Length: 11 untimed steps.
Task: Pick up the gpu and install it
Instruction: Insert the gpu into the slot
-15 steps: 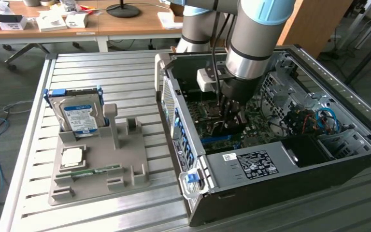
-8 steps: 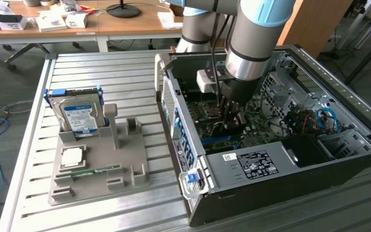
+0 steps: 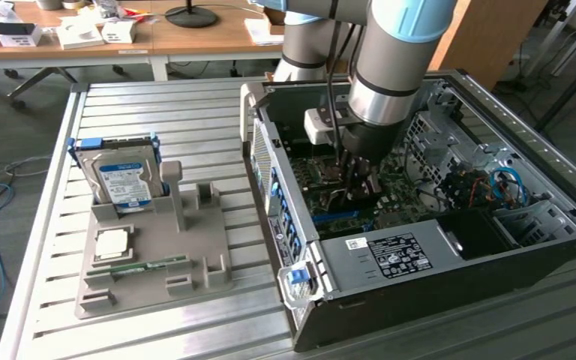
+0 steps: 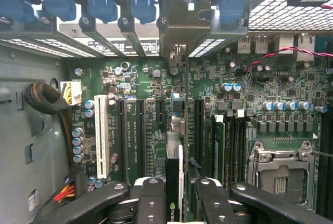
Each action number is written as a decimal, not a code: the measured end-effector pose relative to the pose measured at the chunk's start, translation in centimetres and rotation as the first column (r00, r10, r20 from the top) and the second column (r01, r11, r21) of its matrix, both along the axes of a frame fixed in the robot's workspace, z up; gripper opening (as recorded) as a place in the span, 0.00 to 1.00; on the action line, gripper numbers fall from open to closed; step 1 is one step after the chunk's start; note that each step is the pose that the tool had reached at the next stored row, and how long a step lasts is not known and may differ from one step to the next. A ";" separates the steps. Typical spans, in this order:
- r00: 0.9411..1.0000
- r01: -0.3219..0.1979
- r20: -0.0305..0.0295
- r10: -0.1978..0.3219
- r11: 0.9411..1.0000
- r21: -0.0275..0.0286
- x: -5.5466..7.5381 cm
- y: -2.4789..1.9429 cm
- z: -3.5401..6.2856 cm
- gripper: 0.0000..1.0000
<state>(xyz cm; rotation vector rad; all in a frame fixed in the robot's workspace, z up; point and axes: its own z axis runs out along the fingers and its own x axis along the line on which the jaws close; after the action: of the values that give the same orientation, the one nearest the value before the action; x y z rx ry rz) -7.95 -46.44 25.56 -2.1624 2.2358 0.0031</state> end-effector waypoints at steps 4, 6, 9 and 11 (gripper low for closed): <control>1.000 0.000 0.000 0.000 1.000 0.000 0.0 0.01 -0.01 0.26; 1.000 0.000 0.000 0.000 1.000 0.000 0.0 0.02 -0.05 0.26; 1.000 0.000 0.000 0.000 1.000 -0.001 0.0 0.02 -0.14 0.26; 1.000 0.000 0.000 0.000 1.000 -0.001 0.0 0.02 -0.17 0.26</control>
<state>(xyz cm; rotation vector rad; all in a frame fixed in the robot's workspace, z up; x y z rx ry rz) -7.97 -46.43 25.40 -2.1631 2.2362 0.0021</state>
